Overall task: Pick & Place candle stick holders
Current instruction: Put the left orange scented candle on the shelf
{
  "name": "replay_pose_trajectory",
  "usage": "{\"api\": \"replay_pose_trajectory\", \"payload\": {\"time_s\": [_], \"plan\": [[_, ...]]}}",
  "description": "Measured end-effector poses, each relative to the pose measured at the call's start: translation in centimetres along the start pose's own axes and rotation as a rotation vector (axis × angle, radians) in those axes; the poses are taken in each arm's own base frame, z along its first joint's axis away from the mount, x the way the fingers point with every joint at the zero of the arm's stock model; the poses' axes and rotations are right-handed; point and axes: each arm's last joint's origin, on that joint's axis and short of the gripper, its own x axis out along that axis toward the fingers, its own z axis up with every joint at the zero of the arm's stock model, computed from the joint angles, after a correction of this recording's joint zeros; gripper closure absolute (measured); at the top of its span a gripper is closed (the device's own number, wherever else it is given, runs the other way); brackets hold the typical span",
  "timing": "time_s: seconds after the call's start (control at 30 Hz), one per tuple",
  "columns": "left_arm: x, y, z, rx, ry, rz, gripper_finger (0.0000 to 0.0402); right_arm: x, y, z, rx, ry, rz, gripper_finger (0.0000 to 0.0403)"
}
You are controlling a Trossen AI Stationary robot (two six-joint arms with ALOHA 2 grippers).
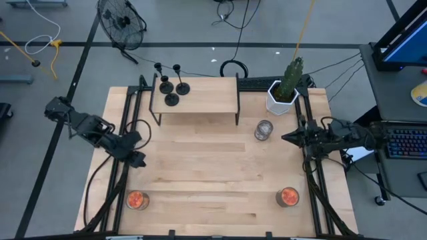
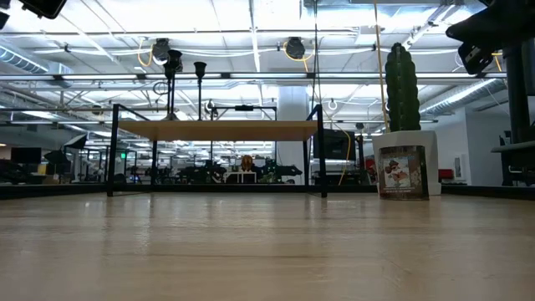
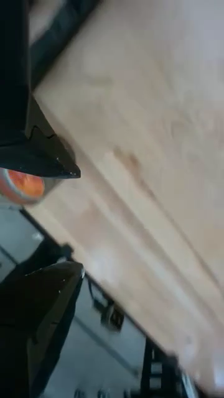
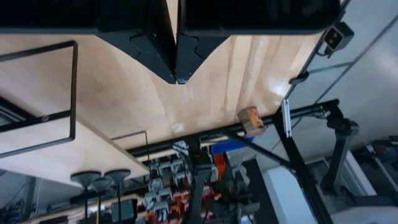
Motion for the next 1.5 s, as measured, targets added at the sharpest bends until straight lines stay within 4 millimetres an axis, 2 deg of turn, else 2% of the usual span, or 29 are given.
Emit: {"api": "replay_pose_trajectory", "payload": {"time_s": [0.1, 0.33, 0.6, 0.83, 1.0, 1.13, 1.5], "plan": [[-0.3, -0.1, 0.0, 0.013, 0.001, 0.075, 0.0165, 0.3, -0.2, -0.9, 0.013, -0.007, 0.002, 0.0403], [-0.9, -1.6, 0.0, 0.072, 0.008, 0.202, 0.0165, 2.6, -0.7, -3.8, 0.040, -0.043, 0.015, 0.0403], [-0.1, -4.2, 0.0, 0.161, 0.042, 0.446, 0.0165, 3.6, -1.1, -5.8, 0.098, -0.014, 0.005, 0.0403], [2.7, -5.6, 0.1, 0.207, 0.069, 0.563, 0.0165, 3.7, -1.1, -5.9, 0.096, -0.030, 0.010, 0.0403], [3.8, -6.0, -0.5, 0.261, 0.100, 0.605, 0.0165, 3.7, -1.1, -5.8, 0.097, -0.036, 0.012, 0.0403], [4.0, -6.0, -1.6, 0.371, 0.185, 0.600, 0.0165, 3.7, -1.1, -5.8, 0.101, -0.039, 0.013, 0.0403], [3.9, -5.7, -4.4, 0.540, 0.245, 0.594, 0.0165, 3.7, -1.1, -5.7, 0.111, -0.047, 0.016, 0.0403]]}}
